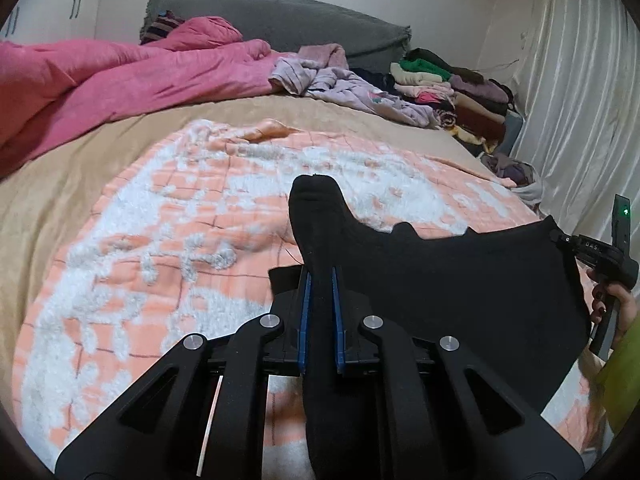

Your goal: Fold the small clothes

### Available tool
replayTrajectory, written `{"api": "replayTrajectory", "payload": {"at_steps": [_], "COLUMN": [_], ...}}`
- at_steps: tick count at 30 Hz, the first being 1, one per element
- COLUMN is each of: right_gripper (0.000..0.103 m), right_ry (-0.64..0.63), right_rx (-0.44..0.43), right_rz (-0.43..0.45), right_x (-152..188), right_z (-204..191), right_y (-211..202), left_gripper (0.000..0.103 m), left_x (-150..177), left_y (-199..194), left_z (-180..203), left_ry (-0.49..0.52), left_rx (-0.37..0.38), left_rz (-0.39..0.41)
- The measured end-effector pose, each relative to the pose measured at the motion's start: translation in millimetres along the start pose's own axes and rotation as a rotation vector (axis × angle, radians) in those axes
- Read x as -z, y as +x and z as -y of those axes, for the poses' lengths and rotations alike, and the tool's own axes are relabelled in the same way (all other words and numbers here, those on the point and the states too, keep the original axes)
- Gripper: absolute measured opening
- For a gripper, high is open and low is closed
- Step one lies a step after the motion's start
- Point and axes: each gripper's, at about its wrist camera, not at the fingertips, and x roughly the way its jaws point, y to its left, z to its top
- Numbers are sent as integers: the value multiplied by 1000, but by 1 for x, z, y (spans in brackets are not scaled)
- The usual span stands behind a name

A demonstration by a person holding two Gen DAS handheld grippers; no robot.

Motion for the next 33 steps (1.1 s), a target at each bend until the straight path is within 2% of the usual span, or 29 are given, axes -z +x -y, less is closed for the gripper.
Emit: {"api": "replayTrajectory", "payload": {"at_steps": [3, 6, 9, 10, 13, 15, 17, 19, 22, 27, 33], "right_gripper": [8, 9, 12, 16, 43, 44, 47, 50, 56, 59, 60], "right_ry": [25, 32, 22, 21, 25, 37, 29, 11, -25, -78, -33], "right_rx": [33, 90, 136, 143, 174, 150, 136, 124, 98, 81, 52], "right_rz": [-39, -106, -130, -126, -120, -114, -113, -110, -112, -125, -129], "right_x": [5, 18, 27, 27, 31, 36, 44, 49, 59, 77, 91], "right_z": [7, 9, 7, 6, 6, 7, 5, 1, -6, -15, -7], "right_y": [16, 36, 41, 39, 31, 24, 14, 5, -8, -24, -34], "left_gripper": [3, 4, 8, 9, 12, 14, 23, 28, 31, 36, 37], "left_x": [4, 13, 17, 16, 15, 17, 16, 16, 16, 16, 18], "left_y": [12, 30, 34, 32, 28, 27, 24, 20, 17, 7, -5], "left_z": [-6, -12, -13, -14, -12, -10, -7, -4, -2, 4, 5], "left_ry": [-16, -26, -34, -35, -35, -28, -22, -18, -19, -16, -17], "left_rx": [-25, -38, -38, -41, -52, -60, -64, -69, -70, -72, -86], "left_rz": [-31, -105, -125, -122, -133, -137, -139, -135, -137, -136, -133]}}
